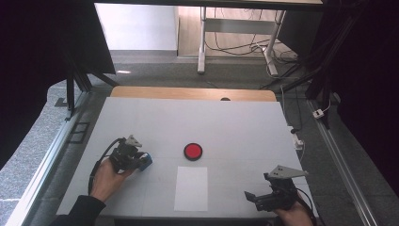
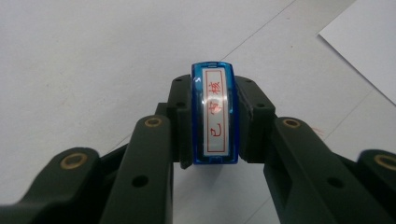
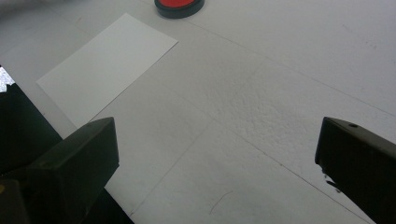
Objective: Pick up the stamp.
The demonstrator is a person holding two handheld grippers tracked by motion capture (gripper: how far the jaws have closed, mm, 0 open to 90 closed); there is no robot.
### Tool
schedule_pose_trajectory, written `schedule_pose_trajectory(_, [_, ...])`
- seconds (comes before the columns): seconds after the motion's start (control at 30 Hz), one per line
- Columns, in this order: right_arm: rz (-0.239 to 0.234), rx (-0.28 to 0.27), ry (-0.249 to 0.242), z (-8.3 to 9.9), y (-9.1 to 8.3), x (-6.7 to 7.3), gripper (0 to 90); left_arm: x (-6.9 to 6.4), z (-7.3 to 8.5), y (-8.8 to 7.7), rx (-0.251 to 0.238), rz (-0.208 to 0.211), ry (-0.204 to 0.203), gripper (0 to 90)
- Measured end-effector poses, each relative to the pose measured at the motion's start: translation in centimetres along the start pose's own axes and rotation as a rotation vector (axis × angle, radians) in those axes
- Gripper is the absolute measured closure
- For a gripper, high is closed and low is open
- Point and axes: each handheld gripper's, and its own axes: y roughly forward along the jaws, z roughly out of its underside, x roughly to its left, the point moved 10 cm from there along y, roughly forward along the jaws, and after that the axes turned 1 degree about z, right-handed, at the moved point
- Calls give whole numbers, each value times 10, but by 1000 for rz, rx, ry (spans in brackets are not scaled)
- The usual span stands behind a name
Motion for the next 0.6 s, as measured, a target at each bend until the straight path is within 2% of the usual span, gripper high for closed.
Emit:
schedule_pose_trajectory(0.1, [0,0,-1,0,0,0,0,0,0,-1,1,8,-18,702])
schedule_pose_trajectory(0.33, [-2,-1,-3,0,0,1,0,-2,-3,-6,-20,9,-23,703])
schedule_pose_trajectory(0.6, [-3,0,-4,0,0,1,0,-10,-12,-17,-82,27,-1,704])
